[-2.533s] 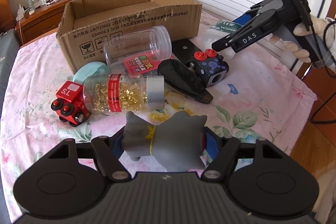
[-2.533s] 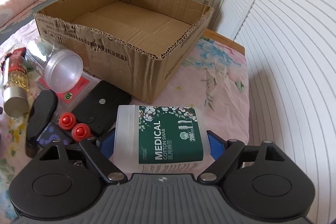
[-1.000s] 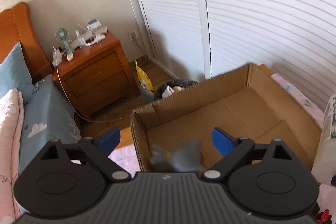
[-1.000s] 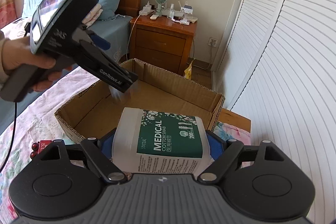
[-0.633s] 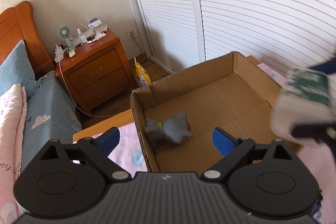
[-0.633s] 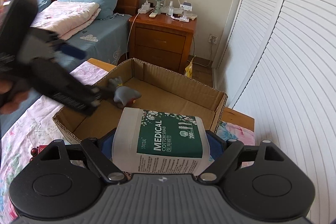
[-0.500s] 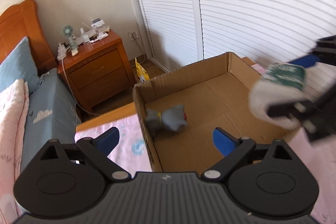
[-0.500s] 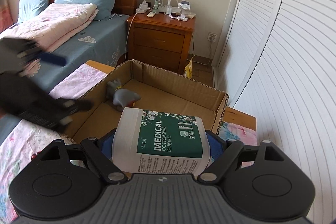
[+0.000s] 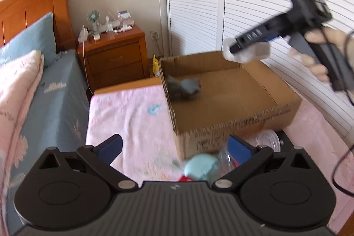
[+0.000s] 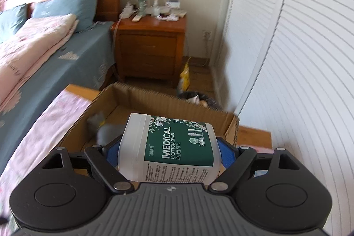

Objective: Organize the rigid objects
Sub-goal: 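Carry the elephant and the MEDICAL bottle into the box and open both tools, then lower the left tool onto the gold capsule jar while the right tool approaches the button toy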

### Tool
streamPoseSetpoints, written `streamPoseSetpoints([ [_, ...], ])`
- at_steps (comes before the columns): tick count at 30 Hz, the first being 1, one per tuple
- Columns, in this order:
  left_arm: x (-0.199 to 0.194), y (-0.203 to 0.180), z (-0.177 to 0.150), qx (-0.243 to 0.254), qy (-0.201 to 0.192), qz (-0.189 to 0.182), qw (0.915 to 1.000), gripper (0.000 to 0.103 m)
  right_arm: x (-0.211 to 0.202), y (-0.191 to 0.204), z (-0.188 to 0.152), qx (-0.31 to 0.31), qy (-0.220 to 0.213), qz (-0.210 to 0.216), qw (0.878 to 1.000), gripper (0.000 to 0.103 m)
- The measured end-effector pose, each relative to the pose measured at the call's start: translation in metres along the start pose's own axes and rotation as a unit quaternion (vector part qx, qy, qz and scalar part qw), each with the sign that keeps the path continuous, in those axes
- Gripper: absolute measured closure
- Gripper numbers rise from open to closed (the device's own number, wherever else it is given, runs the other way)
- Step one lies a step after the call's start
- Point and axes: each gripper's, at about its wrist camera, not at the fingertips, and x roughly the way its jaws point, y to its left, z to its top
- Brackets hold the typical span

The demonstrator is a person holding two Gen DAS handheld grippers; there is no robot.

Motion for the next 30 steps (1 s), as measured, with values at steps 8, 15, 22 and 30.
streamPoseSetpoints([
  [8, -0.009, 0.006, -0.019, -0.016, -0.004, -0.003, 0.9999, 0.002, -0.016, -0.001, -0.01, 0.022, -0.002, -0.013, 1.0, 0.0],
  [15, -0.013, -0.002, -0.03, -0.017, 0.002, 0.001, 0.9998, 0.002, -0.054, 0.004, -0.036, 0.027, -0.014, -0.019, 0.999, 0.0],
  [22, -0.02, -0.012, -0.044, -0.012, 0.008, -0.004, 0.9999, 0.002, -0.085, 0.011, -0.083, 0.038, -0.01, -0.021, 0.999, 0.0],
  [30, -0.022, -0.02, -0.066, 0.003, 0.027, -0.022, 0.9994, 0.002, -0.09, 0.015, -0.162, 0.067, 0.028, -0.01, 0.997, 0.0],
])
